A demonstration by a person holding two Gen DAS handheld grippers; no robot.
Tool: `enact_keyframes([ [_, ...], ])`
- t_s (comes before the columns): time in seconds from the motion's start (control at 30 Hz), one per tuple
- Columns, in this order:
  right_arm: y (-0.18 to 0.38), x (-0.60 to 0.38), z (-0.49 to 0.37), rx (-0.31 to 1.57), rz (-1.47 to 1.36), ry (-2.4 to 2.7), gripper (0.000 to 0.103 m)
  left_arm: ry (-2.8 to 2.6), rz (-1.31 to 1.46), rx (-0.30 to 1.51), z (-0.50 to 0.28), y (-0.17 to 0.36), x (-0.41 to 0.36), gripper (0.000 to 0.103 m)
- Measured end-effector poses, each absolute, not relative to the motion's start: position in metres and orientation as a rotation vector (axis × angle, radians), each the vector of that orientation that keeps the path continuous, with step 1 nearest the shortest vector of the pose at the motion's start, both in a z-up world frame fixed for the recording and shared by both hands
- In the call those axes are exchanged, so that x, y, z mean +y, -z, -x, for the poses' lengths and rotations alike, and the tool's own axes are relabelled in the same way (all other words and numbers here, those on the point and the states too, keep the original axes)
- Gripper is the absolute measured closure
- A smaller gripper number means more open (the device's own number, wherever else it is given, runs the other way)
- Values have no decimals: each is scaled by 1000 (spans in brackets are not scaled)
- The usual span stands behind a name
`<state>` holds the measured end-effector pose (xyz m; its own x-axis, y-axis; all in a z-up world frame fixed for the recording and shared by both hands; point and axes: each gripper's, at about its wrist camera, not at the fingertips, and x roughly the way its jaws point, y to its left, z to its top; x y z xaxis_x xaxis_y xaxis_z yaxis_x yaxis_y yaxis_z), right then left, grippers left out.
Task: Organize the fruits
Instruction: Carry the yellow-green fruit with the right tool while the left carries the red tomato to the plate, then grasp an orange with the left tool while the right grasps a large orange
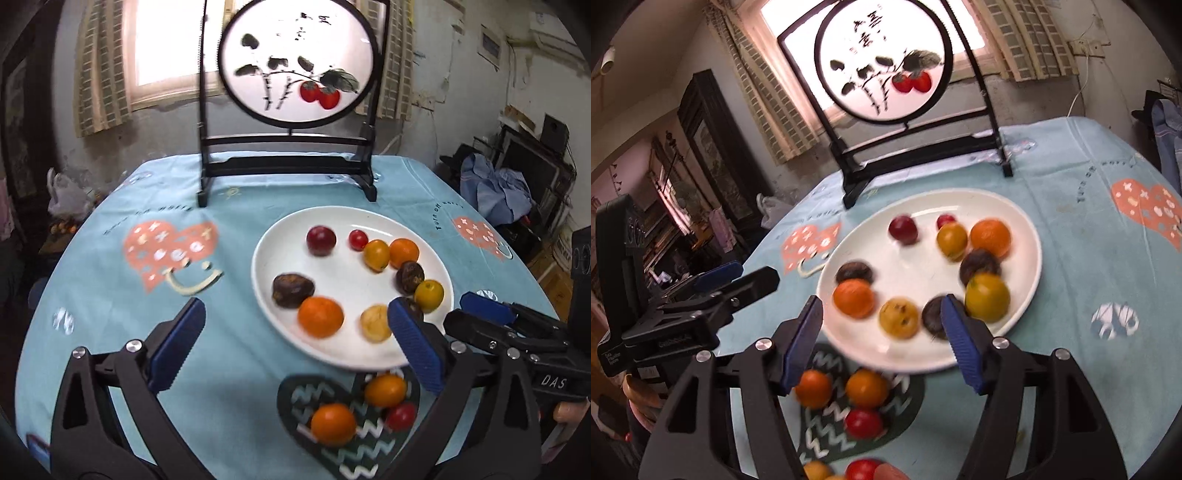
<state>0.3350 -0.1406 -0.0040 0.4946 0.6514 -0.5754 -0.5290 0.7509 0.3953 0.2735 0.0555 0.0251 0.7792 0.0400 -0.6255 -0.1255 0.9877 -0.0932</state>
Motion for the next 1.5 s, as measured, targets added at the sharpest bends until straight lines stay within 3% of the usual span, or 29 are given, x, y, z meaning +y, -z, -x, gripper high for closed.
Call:
enact_keyframes([
  [0.2,21,-114,-314,824,-36,-734,36,-141,197,737,-239,10,75,2],
  [0.37,40,-94,-311,894,60,-728,36,-215,242,711,-227,6,97,2],
  [0.57,50,-86,-316,914,98,-690,49,-245,259,730,-227,7,102,2],
  [0.77,56,-80,-321,934,102,-681,51,-222,251,713,-223,2,98,2],
  [0.9,61,-73,-320,929,139,-659,63,-217,252,710,-222,1,97,2],
  [1.3,15,-113,-312,799,-59,-699,65,-88,180,782,-231,17,67,3],
  [1.4,15,-121,-315,804,-90,-683,65,7,101,810,-233,25,41,10],
  [1.5,15,-124,-316,809,-99,-670,65,40,10,835,-236,36,21,28],
])
